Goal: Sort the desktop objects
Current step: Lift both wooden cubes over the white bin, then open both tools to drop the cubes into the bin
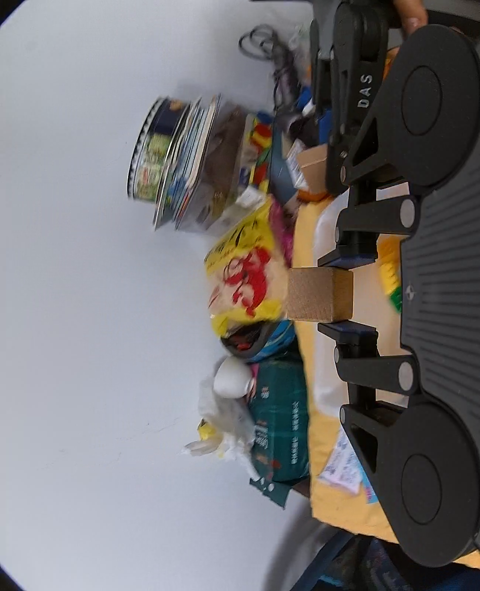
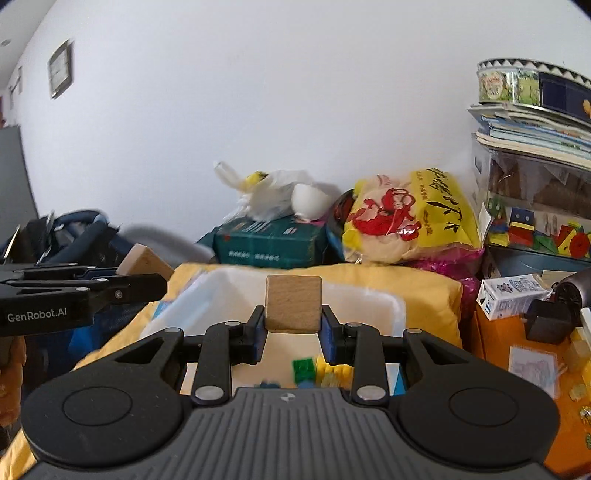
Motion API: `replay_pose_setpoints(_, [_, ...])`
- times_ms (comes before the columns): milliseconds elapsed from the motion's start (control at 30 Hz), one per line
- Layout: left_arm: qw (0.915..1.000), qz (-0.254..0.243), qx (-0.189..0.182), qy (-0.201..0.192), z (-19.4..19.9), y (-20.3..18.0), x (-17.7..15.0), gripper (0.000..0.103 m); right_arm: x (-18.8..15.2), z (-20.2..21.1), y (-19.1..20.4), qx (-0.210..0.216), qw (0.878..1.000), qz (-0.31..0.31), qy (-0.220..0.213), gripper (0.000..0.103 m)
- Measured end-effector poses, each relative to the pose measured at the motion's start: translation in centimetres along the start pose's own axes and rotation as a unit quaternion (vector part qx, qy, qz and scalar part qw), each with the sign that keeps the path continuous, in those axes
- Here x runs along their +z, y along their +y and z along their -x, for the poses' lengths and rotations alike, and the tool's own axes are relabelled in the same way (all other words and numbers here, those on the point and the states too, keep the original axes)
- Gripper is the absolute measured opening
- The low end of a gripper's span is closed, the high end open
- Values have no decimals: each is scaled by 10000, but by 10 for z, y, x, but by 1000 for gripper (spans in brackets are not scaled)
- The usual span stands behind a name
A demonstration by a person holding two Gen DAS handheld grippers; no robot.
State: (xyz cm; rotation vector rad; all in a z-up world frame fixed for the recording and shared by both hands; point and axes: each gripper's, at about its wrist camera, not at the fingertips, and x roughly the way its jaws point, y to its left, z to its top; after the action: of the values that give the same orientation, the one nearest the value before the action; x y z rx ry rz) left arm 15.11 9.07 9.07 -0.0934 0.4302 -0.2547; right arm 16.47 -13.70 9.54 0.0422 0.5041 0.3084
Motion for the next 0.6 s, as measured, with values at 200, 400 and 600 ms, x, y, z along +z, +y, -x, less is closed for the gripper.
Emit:
replay_pose_setpoints(200, [9983, -207, 513, 206, -47, 8, -7, 32, -11, -39, -5, -265, 9990, 101, 355, 33])
replay_pose_setpoints(400, [9932, -539, 707, 756, -81, 8, -29, 33, -24, -59, -5, -456, 9972, 195, 567, 35])
replay_pose_setpoints(600, [9955, -337, 652, 600, -60, 10, -28, 44, -24, -53, 0, -467, 9968, 442, 477, 42])
